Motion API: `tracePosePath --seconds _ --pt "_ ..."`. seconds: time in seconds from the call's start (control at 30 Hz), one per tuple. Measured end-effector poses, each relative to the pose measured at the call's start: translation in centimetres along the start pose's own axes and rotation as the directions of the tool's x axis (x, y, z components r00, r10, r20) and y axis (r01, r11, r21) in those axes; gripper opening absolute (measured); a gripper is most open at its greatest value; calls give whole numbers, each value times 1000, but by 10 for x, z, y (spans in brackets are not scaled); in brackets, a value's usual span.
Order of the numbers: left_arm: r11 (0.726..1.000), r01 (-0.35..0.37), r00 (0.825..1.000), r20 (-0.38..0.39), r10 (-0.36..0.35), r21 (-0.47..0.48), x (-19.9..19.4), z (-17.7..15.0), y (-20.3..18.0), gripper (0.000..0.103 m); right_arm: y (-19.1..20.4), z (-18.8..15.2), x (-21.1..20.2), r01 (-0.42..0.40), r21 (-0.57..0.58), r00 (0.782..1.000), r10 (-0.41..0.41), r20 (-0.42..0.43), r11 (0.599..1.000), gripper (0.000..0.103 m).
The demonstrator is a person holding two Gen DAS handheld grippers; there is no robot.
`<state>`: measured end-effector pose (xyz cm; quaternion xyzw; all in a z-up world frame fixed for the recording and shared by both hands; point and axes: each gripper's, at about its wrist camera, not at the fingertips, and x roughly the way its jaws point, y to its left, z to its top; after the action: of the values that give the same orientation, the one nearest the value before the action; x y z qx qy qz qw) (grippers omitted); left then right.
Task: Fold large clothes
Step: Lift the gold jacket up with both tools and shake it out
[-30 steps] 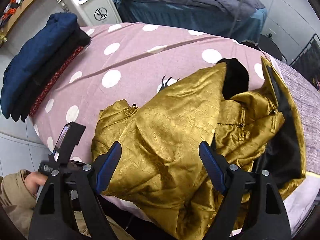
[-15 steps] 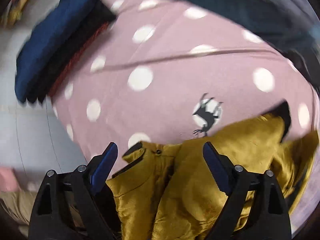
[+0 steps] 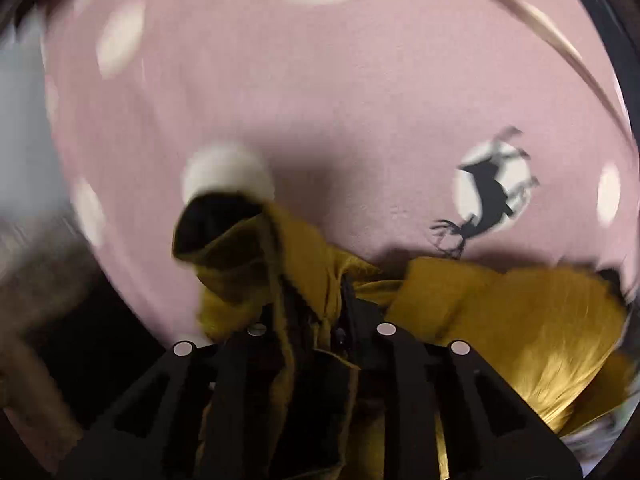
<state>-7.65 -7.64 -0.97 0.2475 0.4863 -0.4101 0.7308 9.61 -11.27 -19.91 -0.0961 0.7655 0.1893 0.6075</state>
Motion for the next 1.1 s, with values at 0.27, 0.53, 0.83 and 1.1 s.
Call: tracePosePath --seconds 0.27,0.53,0.83,1.1 --pt "962 -131 953 237 188 -239 -65 30 82 9 -156 -184 -196 -626 305 600 194 776 717 19" --pt "987 -132 792 589 161 -92 -199 96 68 9 -105 -377 -281 -748 48 126 71 989 662 19" --pt "985 -119 653 757 -15 122 -324 62 -5 9 14 -519 -359 -596 -62 -160 -42 986 800 18" --pt "996 -26 440 896 -61 80 -421 67 13 9 34 -499 -459 -339 -135 -297 30 954 931 18"
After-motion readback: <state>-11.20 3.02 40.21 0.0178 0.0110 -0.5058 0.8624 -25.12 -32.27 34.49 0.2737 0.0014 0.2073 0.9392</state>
